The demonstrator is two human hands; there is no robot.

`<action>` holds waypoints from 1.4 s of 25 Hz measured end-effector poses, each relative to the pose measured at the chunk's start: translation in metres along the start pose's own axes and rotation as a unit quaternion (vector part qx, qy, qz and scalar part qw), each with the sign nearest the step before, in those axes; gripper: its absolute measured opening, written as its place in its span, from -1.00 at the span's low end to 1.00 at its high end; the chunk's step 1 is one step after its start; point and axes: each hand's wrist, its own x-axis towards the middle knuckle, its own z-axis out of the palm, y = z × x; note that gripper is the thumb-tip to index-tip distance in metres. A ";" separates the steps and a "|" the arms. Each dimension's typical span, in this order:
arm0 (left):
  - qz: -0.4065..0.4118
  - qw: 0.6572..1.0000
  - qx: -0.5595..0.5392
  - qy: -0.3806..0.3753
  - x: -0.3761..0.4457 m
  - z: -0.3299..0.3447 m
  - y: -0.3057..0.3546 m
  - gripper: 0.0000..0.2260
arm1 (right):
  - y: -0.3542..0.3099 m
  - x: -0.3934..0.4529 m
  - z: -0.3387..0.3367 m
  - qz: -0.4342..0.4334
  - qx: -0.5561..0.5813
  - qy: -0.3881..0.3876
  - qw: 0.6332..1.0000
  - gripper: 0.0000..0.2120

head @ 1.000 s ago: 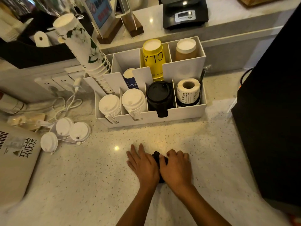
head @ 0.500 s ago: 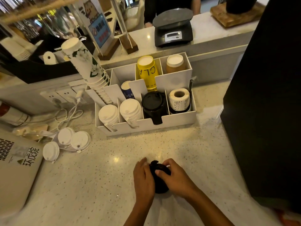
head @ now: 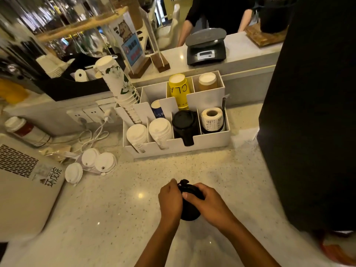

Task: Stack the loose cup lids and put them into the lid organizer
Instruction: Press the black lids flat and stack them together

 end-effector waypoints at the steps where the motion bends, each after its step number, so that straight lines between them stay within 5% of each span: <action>1: 0.003 1.000 0.001 0.000 -0.003 -0.001 0.001 -0.67 | -0.002 -0.003 0.000 -0.005 0.005 0.003 1.000 -0.79; 12: 0.017 0.999 -0.043 -0.023 -0.029 -0.007 0.001 -0.67 | 0.003 -0.015 0.000 -0.022 0.030 0.043 0.998 -0.79; 17: 0.029 0.995 -0.030 -0.088 -0.046 -0.005 -0.012 -0.69 | -0.004 -0.008 -0.001 -0.027 0.046 0.135 0.989 -0.76; 22: 0.034 0.969 -0.060 -0.239 -0.061 -0.007 -0.019 -0.69 | -0.004 -0.005 -0.001 -0.035 -0.002 0.248 0.968 -0.64; 35: 0.068 0.971 -0.068 -0.217 -0.059 -0.017 -0.014 -0.71 | -0.010 -0.008 -0.010 -0.046 -0.109 0.238 0.964 -0.38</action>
